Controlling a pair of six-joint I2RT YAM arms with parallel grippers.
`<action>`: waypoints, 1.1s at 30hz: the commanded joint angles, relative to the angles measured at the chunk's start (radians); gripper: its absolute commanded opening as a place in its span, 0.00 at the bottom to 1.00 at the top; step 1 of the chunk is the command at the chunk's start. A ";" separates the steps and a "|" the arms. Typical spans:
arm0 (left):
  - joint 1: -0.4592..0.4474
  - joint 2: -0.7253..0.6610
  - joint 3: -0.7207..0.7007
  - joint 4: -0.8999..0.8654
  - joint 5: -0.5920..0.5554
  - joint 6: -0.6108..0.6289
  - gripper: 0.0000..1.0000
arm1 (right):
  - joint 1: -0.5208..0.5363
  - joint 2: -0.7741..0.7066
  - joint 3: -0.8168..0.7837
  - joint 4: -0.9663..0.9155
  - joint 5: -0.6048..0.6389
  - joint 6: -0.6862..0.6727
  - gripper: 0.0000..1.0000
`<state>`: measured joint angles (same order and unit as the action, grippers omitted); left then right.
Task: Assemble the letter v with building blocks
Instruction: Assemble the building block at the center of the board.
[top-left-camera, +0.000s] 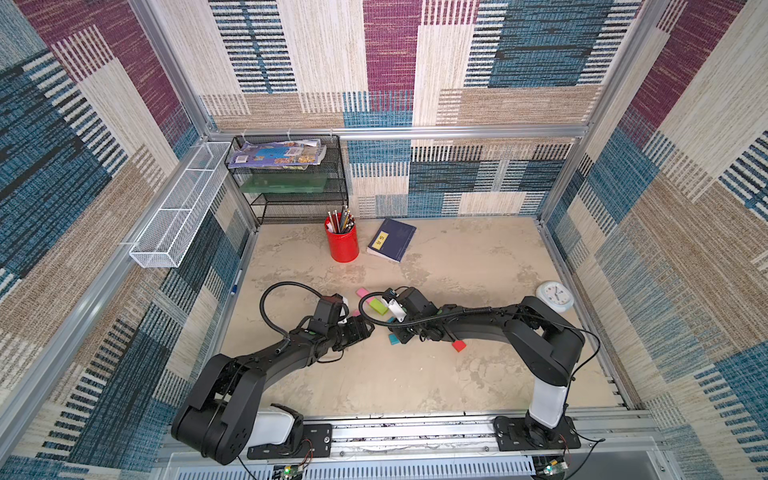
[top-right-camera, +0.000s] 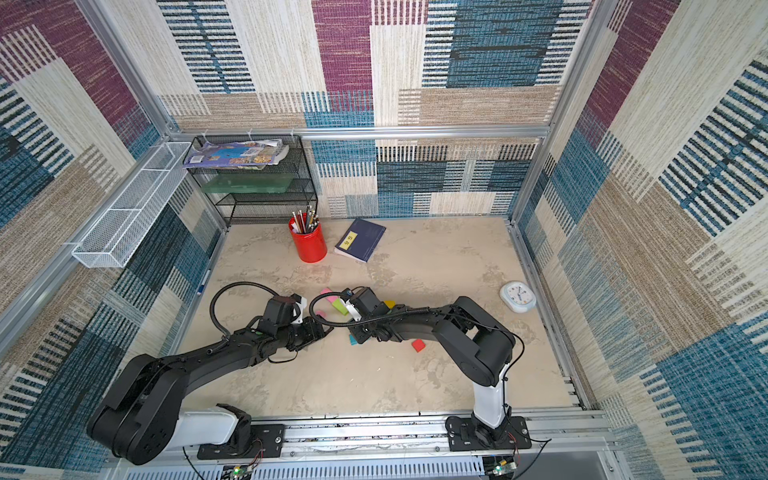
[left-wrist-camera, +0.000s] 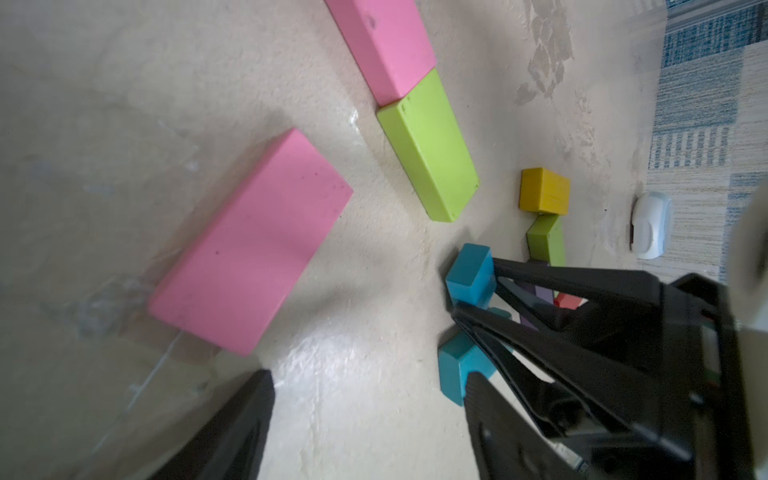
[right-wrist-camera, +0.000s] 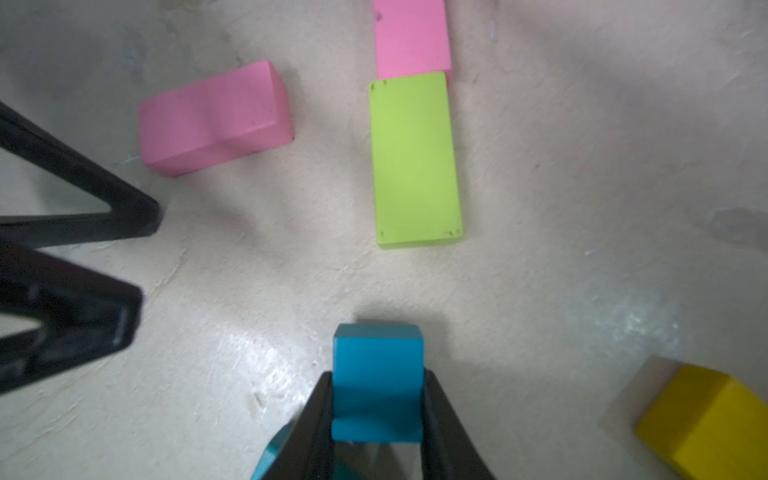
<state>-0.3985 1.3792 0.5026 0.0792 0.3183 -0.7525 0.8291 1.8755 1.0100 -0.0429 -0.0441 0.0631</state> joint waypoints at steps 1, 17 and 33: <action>-0.008 0.030 0.015 -0.025 -0.006 0.001 0.70 | -0.020 0.018 0.002 -0.067 0.031 -0.006 0.34; -0.048 0.104 0.059 0.001 -0.010 -0.010 0.44 | -0.012 0.028 0.019 -0.057 -0.013 -0.050 0.37; -0.083 0.156 0.059 0.055 -0.020 -0.042 0.33 | -0.069 -0.156 -0.112 0.061 -0.105 0.009 0.57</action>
<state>-0.4732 1.5246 0.5610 0.1753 0.3172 -0.7757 0.7799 1.7844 0.9363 -0.0391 -0.0891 0.0303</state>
